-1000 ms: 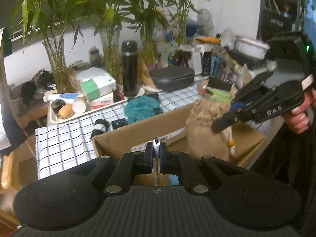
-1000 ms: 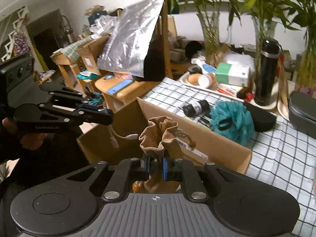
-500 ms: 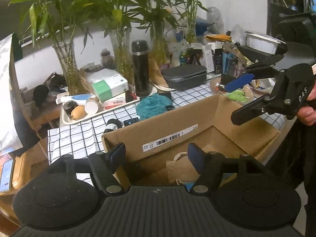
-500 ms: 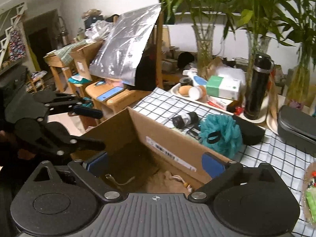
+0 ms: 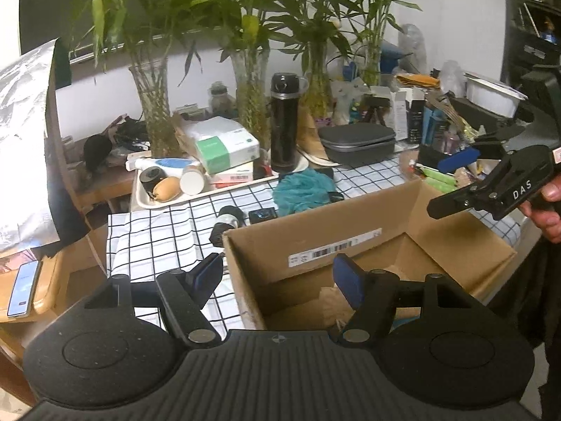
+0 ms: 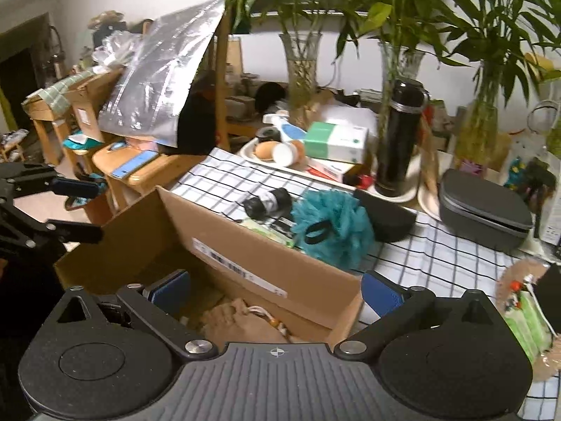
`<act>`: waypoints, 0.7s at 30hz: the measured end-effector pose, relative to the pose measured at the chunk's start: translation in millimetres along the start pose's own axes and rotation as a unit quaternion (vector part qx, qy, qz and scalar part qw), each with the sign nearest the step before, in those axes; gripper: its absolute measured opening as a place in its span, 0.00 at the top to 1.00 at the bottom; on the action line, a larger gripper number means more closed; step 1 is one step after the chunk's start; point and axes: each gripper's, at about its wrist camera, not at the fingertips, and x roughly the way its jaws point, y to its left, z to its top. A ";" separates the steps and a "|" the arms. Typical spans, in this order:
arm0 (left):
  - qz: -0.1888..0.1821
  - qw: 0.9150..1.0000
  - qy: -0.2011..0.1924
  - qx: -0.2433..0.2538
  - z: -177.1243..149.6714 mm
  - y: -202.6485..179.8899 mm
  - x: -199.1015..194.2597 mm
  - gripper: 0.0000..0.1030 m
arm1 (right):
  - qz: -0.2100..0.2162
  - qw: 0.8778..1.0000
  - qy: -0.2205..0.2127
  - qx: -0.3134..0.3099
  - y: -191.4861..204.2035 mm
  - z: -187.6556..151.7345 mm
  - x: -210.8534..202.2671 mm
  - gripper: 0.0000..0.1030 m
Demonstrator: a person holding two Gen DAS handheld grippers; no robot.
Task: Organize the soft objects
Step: 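Open the left gripper over the box to drop the white cable, then withdraw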
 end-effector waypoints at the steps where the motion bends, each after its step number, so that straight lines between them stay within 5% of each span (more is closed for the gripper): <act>1: 0.002 1.000 0.000 0.001 0.2 0.8 0.1 0.33 | -0.005 1.000 0.002 0.001 -0.5 -0.4 1.2 0.00; 21: 0.011 1.000 -0.004 -0.018 19.2 27.3 27.2 0.33 | -0.045 0.998 0.011 0.034 -13.8 0.9 12.1 0.00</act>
